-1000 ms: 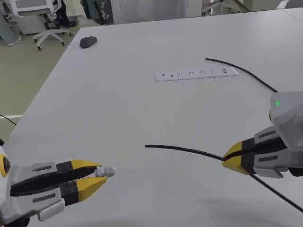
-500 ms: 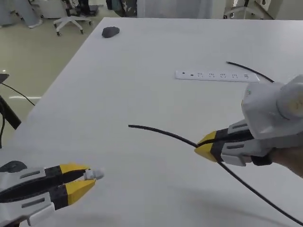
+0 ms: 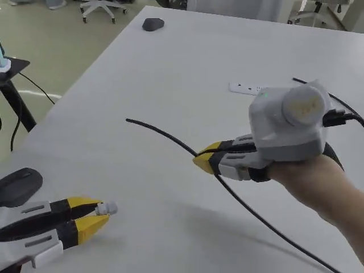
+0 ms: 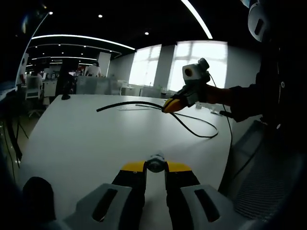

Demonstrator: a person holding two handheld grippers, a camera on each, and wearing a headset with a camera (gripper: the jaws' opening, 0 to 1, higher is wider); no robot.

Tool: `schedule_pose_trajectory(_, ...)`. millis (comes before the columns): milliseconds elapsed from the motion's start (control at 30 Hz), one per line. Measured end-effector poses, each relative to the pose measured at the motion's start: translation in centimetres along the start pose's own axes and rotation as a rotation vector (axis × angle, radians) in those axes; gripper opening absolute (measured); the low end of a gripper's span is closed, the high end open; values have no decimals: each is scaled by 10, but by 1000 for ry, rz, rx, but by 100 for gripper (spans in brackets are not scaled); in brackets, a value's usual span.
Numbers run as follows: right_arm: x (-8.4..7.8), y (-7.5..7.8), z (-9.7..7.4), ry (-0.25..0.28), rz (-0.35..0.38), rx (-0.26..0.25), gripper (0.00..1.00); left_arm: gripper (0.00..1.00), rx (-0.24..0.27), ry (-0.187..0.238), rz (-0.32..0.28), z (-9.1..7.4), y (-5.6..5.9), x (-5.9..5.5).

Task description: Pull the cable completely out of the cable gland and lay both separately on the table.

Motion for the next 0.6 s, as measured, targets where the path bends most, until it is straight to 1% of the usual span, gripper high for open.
schedule_pose_trajectory(100, -1, -4, 18, 33, 51, 5, 0, 15, 39, -1, 12, -2, -5, -7)
schedule_pose_trajectory(133, -3, -5, 26, 37, 58, 5, 0, 15, 45, 7, 0, -3, -7, -11)
schedule_pose_trajectory(200, -6, -9, 39, 38, 69, 15, 0, 15, 49, 4, -4, -4, -8, -16)
schedule_pose_trajectory(233, -8, -11, 44, 29, 73, 26, 0, 15, 50, 2, -9, -5, -8, -19)
schedule_pose_trajectory(267, -10, -13, 50, 26, 65, 23, 0, 15, 56, 3, -10, -6, -10, -22)
schedule_pose_trajectory(367, -16, -19, 62, 14, 63, 38, 0, 15, 87, 18, -31, -10, -16, -27)
schedule_pose_trajectory(467, -23, -23, 73, -3, 66, 52, 0, 15, 94, 12, -39, -13, -17, -33)
schedule_pose_trajectory(500, -25, -25, 75, -11, 65, 60, 0, 15, 95, -9, -33, -14, -17, -38)
schedule_pose_trajectory(533, -28, -28, 79, -23, 76, 73, 0, 15, 109, -59, 2, -17, -19, -43)
schedule_pose_trajectory(567, -31, -29, 81, -26, 71, 72, 0, 15, 105, -43, -24, -15, -18, -45)
schedule_pose_trajectory(600, -34, -31, 84, -41, 68, 81, 0, 15, 106, -29, -38, -16, -18, -47)
Point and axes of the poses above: the centre of the closed fingertips' face, and the gripper's own axes: z roughly forward along the fingers, y roughly to its right, x roughly out of its top, the point moved 7 cm from there along -z, roughly backward along the fingers, and after that the axes turned 13 degrees about y, right-handed, at the moved point
